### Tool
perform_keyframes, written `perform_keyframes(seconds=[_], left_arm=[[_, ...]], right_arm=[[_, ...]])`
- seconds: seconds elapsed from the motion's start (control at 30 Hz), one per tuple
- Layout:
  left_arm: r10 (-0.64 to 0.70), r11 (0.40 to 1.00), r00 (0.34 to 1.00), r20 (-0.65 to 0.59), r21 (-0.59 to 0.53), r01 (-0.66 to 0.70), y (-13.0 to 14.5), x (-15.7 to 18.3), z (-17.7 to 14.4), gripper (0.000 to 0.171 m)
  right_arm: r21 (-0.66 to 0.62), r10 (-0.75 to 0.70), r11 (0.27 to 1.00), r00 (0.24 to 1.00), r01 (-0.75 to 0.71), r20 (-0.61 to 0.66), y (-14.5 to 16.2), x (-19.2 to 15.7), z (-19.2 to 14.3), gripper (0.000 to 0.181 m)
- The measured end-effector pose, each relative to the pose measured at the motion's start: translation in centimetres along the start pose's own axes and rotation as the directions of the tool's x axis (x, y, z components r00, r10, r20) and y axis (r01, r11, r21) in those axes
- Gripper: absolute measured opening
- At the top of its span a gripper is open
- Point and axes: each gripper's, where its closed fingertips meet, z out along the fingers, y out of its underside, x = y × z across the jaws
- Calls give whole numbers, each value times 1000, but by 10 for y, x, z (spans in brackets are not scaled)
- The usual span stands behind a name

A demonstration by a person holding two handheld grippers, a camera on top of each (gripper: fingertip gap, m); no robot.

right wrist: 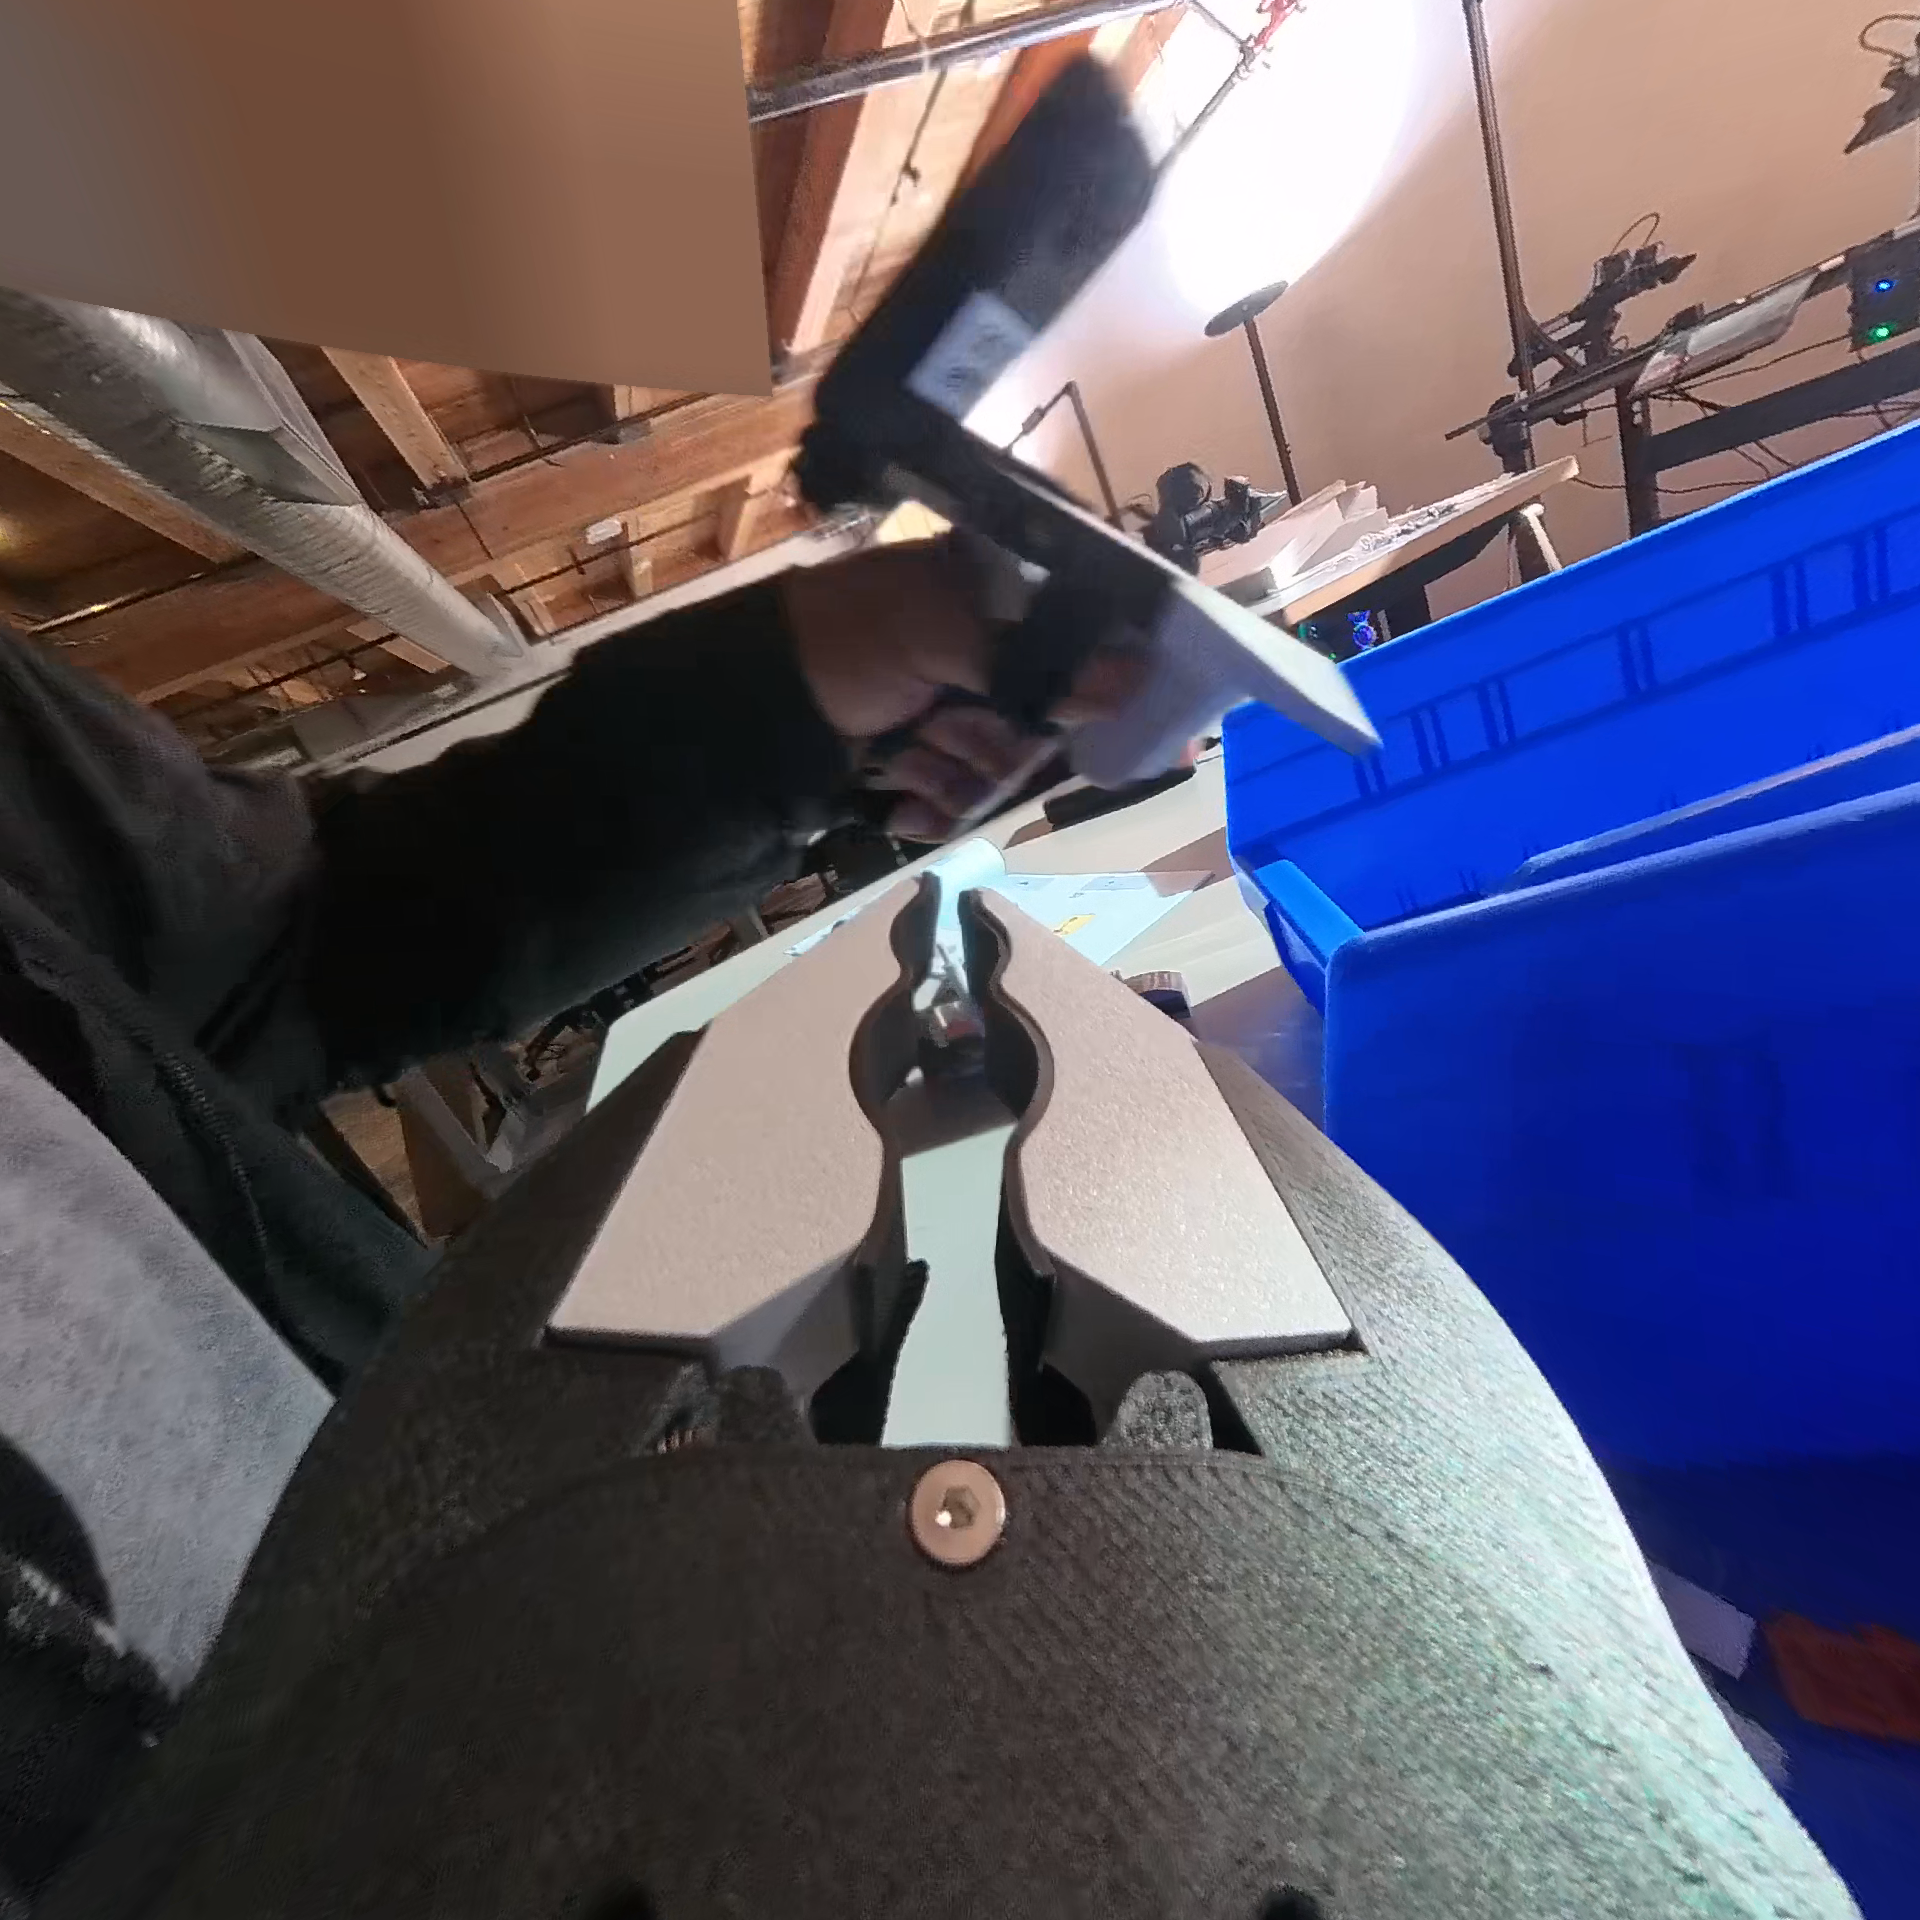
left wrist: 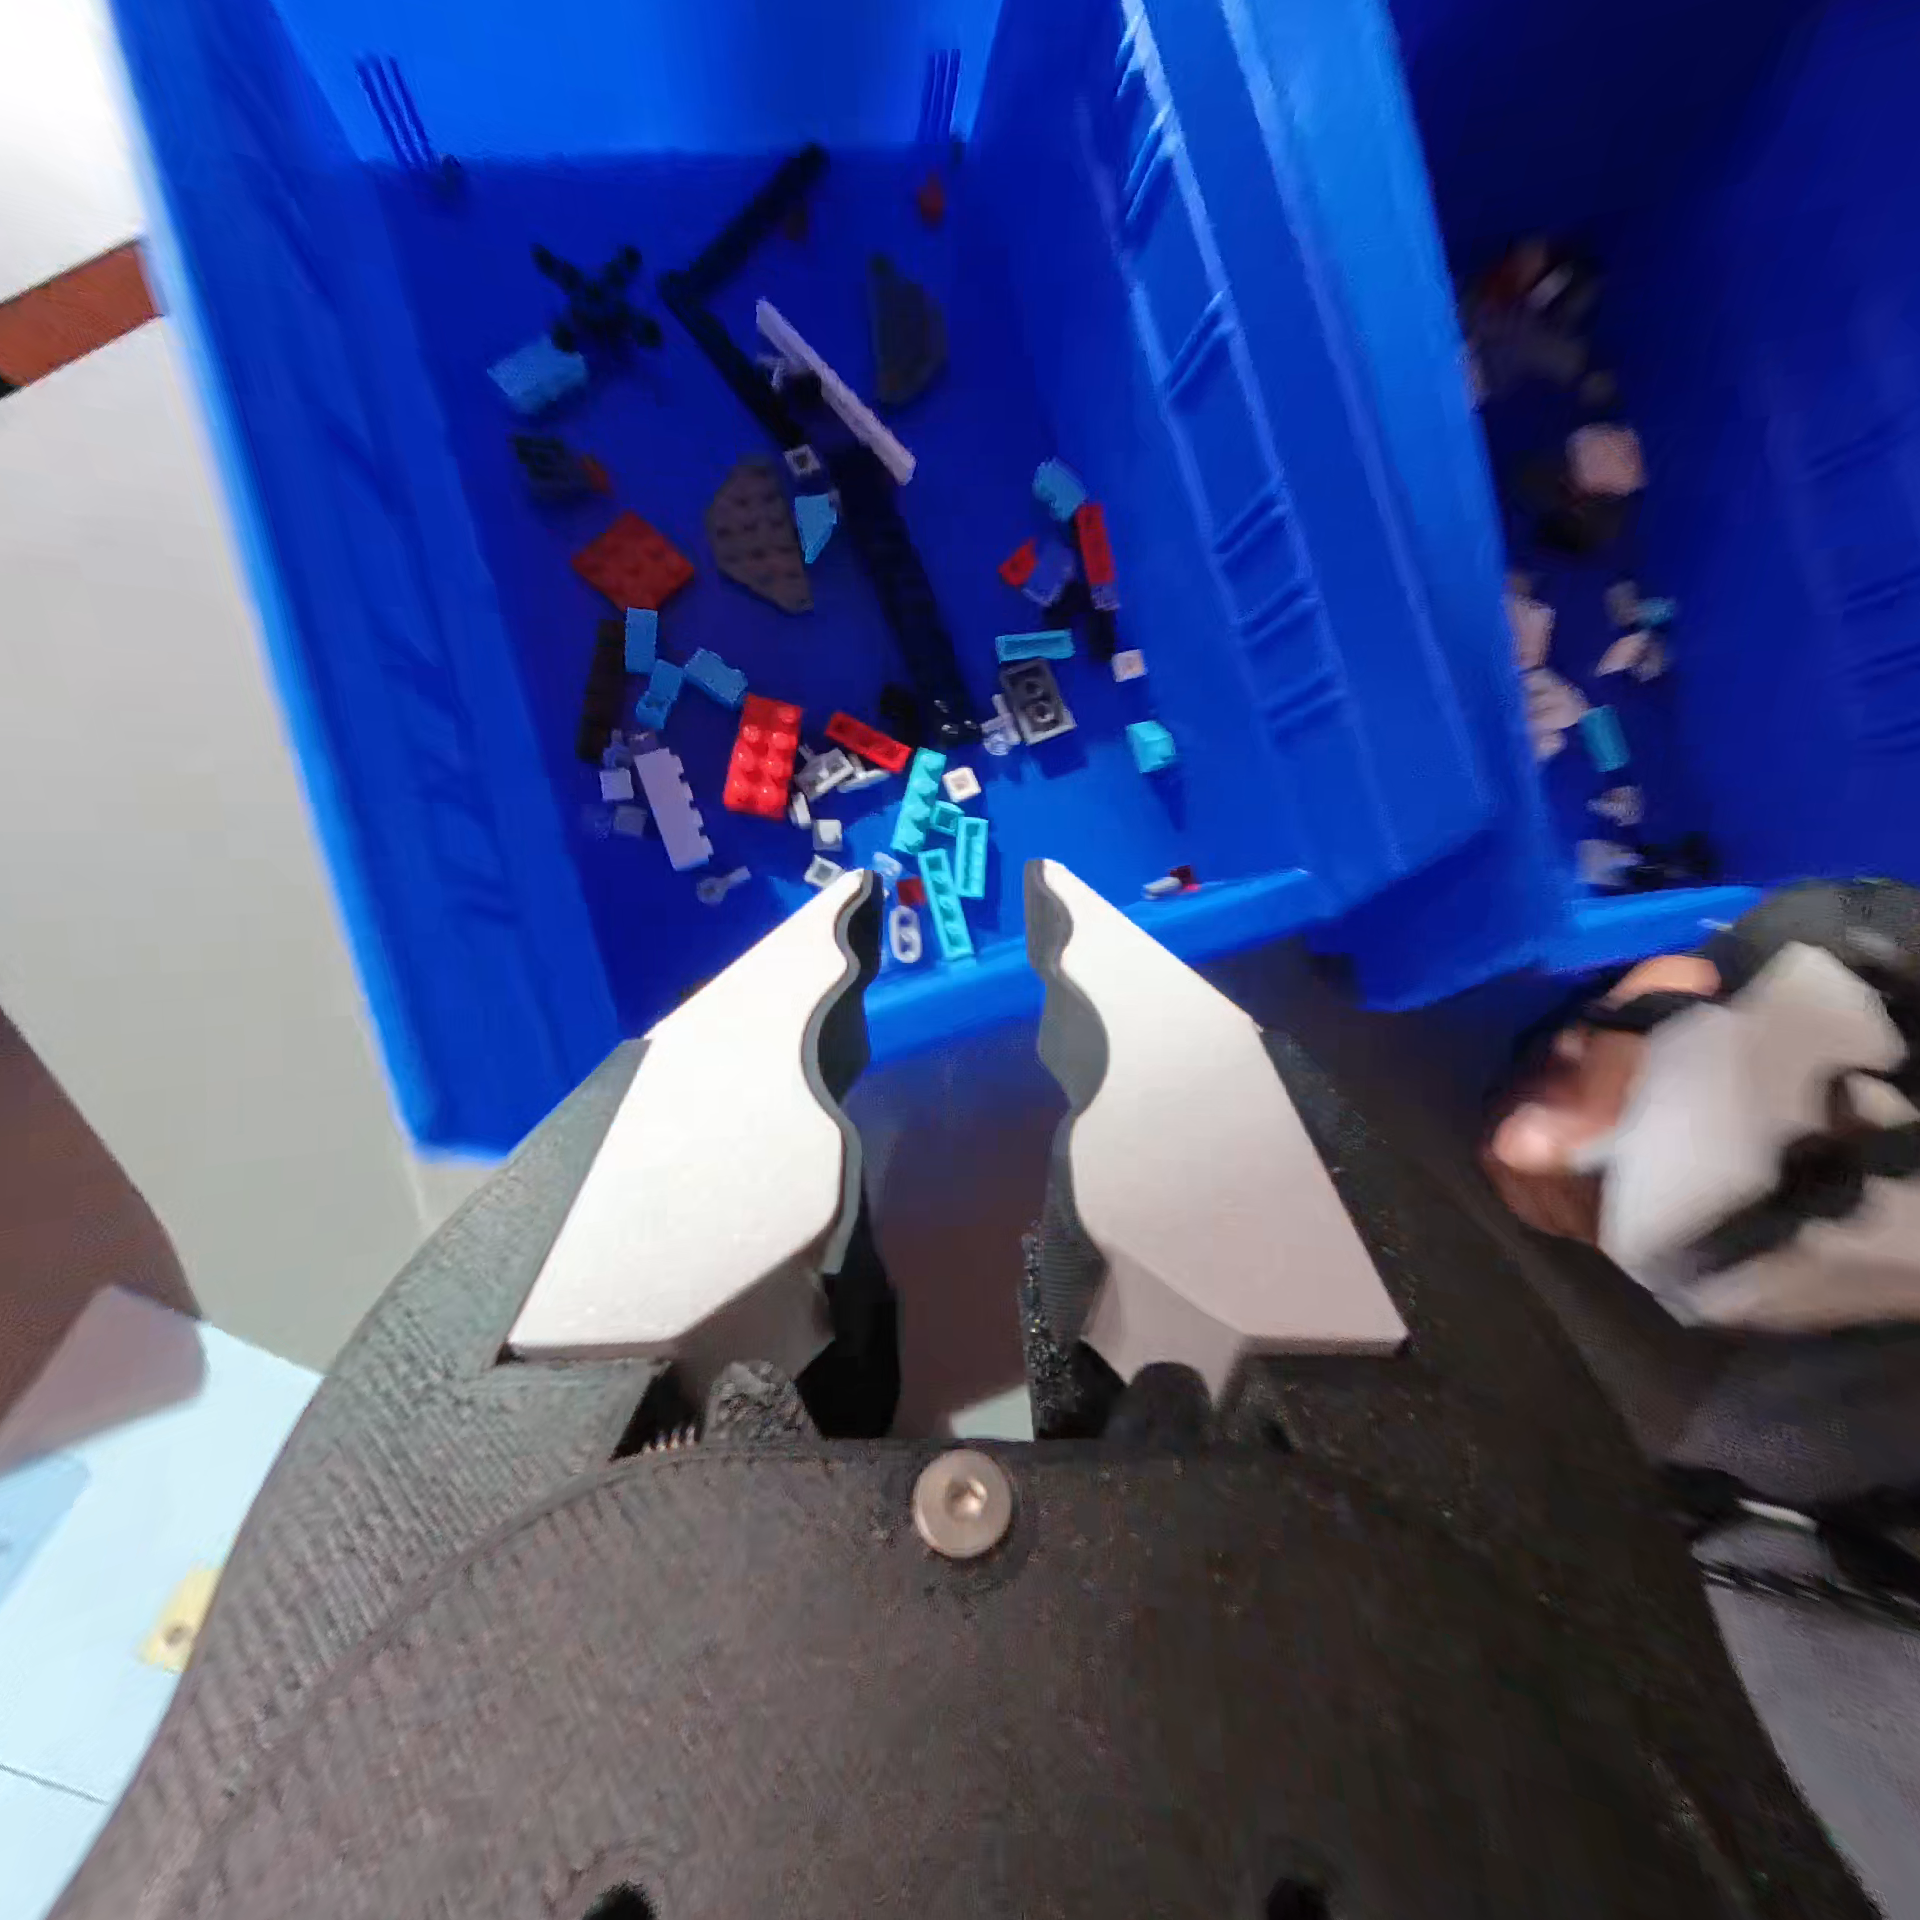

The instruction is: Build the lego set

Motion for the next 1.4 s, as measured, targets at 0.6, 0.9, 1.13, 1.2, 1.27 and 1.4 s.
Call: perform_keyframes(seconds=[0.6,0.9,1.13,1.2,1.27,1.4], left_arm=[[124,915,983,133,-398,-61,23,-38,73,26],[208,839,971,113,-532,-118,30,-43,80,16],[252,829,961,110,-536,-156,30,-47,80,14],[251,835,962,105,-527,-160,29,-46,79,14],[253,842,962,107,-514,-164,27,-46,77,12],[242,868,966,94,-466,-172,15,-40,65,1]], right_arm=[[2,-52,999,995,52,89,1,-18,-2,5],[0,-49,999,994,50,93,1,-19,-1,6],[0,-51,999,994,52,98,1,-20,-1,6],[0,-53,999,994,53,99,1,-20,-2,6],[0,-54,999,994,55,99,2,-20,-2,6],[0,-57,998,994,57,99,2,-20,-2,6]])
